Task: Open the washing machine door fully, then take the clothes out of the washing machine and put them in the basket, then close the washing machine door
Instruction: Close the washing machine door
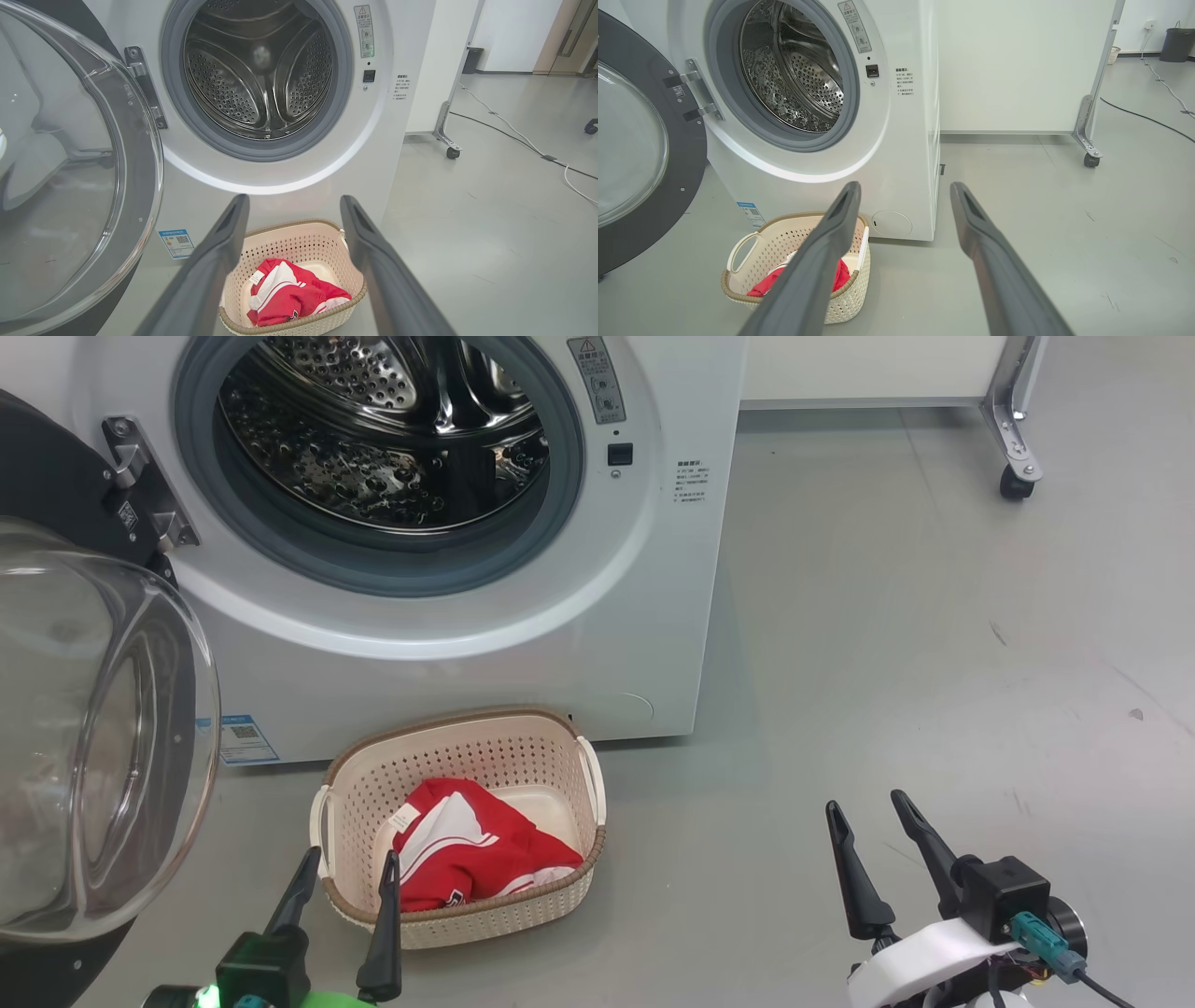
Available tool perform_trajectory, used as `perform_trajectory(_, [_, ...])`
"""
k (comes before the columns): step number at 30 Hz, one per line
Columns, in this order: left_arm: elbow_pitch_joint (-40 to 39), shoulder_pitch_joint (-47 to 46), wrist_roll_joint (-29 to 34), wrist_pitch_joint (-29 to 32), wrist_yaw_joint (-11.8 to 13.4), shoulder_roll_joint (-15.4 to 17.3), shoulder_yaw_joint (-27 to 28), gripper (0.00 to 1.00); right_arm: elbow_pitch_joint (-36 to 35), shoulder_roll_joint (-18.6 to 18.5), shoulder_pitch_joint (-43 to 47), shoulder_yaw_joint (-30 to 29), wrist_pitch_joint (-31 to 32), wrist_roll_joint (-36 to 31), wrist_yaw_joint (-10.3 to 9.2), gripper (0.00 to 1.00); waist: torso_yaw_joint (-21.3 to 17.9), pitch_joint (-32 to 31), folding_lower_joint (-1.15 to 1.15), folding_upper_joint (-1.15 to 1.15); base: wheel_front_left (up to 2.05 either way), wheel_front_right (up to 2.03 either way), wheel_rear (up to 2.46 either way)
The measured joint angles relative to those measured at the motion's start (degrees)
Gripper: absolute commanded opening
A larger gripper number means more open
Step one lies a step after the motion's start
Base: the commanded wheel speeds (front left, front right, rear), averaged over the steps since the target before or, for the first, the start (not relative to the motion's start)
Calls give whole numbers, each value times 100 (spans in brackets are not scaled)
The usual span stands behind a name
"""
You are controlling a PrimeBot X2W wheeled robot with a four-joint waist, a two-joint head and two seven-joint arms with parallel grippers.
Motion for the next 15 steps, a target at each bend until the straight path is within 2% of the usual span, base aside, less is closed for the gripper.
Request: perform_trajectory(15, [-46, 14, 1, 40, 0, 36, 13, 100, 1, 1, -1, -34, 0, 0, 0, 100, 5, -17, 0, 0, -25, 25, 0])
